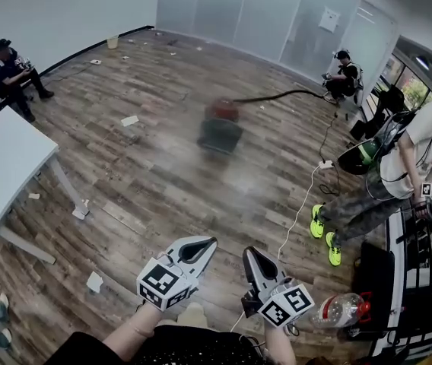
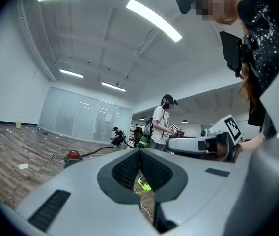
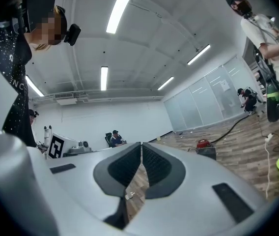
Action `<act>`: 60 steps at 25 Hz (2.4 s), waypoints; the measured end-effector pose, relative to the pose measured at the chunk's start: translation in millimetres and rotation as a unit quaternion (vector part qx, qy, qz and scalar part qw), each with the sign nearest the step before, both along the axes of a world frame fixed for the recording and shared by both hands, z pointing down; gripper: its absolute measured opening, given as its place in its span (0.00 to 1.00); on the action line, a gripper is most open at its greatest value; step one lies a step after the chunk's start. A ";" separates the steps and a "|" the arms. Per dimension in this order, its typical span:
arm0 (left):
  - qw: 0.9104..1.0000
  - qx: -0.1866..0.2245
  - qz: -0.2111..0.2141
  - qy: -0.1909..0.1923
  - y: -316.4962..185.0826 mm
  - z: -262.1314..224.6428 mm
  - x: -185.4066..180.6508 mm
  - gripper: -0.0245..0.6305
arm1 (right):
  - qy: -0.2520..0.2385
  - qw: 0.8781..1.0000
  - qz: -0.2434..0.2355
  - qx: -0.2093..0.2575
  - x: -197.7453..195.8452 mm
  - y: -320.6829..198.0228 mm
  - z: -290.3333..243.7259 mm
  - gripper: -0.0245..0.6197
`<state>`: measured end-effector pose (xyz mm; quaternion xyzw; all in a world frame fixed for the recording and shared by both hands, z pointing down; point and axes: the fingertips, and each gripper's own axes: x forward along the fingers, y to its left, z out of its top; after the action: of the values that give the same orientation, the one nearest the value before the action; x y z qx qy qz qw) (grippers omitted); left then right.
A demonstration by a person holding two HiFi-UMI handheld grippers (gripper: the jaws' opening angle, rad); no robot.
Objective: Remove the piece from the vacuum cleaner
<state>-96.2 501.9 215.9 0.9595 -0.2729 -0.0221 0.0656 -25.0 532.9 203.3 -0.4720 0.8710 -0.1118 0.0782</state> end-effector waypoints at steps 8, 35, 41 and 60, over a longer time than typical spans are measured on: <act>1.000 -0.012 -0.017 -0.009 -55.2 10.8 25.6 0.05 | -0.009 1.000 -0.011 -0.011 31.5 -58.4 11.5 0.05; 1.000 -0.001 -0.012 -0.003 -416.8 -15.3 49.8 0.05 | -0.024 0.999 0.021 -0.004 71.5 -412.0 -5.2 0.05; 1.000 -0.018 -0.018 -0.003 -466.6 -6.5 49.4 0.05 | -0.015 1.000 0.019 -0.014 74.1 -463.9 -4.8 0.05; 0.998 -0.035 -0.061 -0.005 -734.8 -5.3 115.3 0.05 | -0.015 0.999 -0.004 -0.030 164.7 -749.6 4.1 0.05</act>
<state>19.1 -232.9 210.6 0.9385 -0.3316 -0.0114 0.0960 139.6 -216.7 207.4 -0.4688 0.8679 -0.1452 0.0768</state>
